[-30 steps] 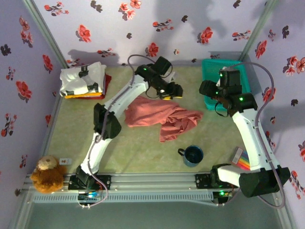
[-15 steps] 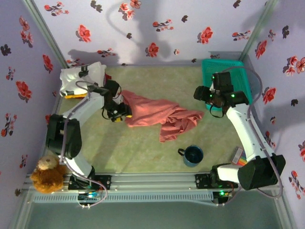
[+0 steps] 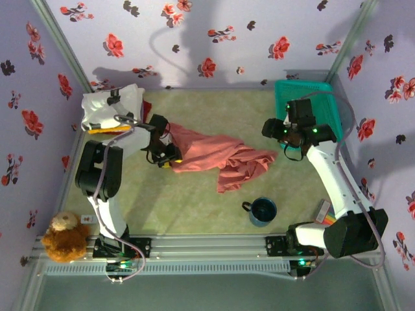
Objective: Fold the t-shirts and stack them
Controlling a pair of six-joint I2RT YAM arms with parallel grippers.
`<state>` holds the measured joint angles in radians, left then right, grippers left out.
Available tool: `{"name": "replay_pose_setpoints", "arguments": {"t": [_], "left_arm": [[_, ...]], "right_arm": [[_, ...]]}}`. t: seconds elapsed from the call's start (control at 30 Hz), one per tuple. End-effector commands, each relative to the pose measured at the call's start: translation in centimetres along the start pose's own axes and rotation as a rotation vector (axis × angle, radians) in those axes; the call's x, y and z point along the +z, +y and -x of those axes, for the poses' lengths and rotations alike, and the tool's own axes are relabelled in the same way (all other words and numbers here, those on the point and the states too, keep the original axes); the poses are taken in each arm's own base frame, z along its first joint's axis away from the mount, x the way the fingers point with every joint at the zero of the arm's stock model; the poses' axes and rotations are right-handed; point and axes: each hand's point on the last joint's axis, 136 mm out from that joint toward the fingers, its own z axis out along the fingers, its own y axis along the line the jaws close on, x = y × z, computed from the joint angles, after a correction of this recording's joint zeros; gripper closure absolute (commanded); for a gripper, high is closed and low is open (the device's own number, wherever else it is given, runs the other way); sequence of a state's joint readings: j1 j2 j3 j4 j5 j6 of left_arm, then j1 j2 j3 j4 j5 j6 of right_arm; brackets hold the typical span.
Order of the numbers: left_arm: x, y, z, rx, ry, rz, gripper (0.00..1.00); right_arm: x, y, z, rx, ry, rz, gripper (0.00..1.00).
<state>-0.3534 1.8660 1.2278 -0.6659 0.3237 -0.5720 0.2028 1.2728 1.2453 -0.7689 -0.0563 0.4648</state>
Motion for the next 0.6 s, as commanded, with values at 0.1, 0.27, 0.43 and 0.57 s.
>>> {"name": "replay_pose_setpoints", "arguments": {"t": [0.1,0.27,0.43,0.57], "left_arm": [[-0.5,1.2,-0.2,0.025,0.0,0.085,0.5],[0.7,0.6,-0.7,0.03,0.026,0.087,0.54],[1.6,-1.4,-0.6,-0.006,0.025,-0.024,0.77],[-4.1,-3.2,1.2,0.01,-0.118,-0.074,1.0]], "right_arm": [[1.9,-0.8,-1.9,0.031,0.074,-0.028,0.27],[2.2,-0.9,-2.0,0.037,0.074,-0.032,0.27],[1.9,-1.1,-1.9,0.022,0.073,-0.044,0.27],[1.6,-1.4,-2.1,0.011,0.073,-0.056,0.27]]}}
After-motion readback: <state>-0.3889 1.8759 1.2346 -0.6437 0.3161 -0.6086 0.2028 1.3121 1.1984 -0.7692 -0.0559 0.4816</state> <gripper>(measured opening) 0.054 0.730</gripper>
